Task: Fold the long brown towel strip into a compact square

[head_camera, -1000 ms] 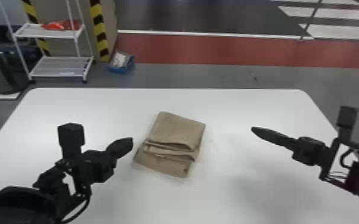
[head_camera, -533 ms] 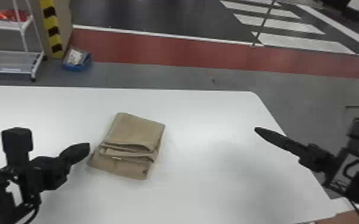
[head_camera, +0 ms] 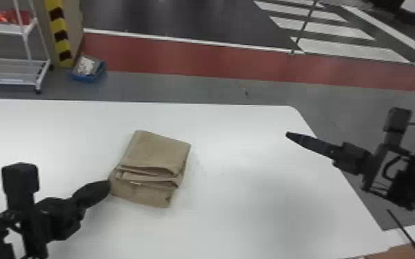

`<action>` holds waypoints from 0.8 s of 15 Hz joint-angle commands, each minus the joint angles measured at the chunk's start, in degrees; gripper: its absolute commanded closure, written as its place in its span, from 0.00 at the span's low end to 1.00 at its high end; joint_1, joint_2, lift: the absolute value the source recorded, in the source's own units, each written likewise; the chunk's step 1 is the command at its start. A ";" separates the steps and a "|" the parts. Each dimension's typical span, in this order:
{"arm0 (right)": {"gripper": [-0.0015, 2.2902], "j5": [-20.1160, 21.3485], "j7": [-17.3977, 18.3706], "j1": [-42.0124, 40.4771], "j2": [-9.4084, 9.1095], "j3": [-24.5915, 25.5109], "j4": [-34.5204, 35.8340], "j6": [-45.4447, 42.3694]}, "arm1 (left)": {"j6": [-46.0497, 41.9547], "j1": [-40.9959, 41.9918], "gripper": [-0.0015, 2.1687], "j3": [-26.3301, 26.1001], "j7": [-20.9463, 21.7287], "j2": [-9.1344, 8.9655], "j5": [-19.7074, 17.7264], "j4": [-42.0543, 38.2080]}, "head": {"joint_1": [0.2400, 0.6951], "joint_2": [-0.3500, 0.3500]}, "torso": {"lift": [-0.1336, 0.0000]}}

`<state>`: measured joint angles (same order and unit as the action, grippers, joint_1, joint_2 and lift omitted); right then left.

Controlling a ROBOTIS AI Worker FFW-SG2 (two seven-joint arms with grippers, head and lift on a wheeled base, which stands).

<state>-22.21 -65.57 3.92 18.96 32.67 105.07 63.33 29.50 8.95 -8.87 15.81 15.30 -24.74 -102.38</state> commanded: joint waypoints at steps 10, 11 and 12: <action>0.04 7.27 5.27 7.07 -2.61 -12.19 -0.48 -9.58 | 10.36 4.76 0.83 -0.01 -0.34 -0.35 -1.71 -10.30 | 1.00 0.18 | 0.07; 0.04 8.94 4.92 7.60 -3.31 -13.15 -0.48 -14.32 | 11.77 4.76 0.83 0.08 -0.17 -0.27 -1.98 -11.00 | 1.00 0.19 | 0.07; 0.03 11.93 4.22 7.77 -3.93 -14.74 -0.48 -18.89 | 12.83 4.94 0.83 0.61 -0.26 -0.27 -2.50 -11.62 | 1.00 0.20 | 0.07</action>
<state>-14.01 -60.91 11.19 16.04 20.02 104.59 51.01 40.42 13.69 -8.90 15.59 15.01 -26.53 -112.89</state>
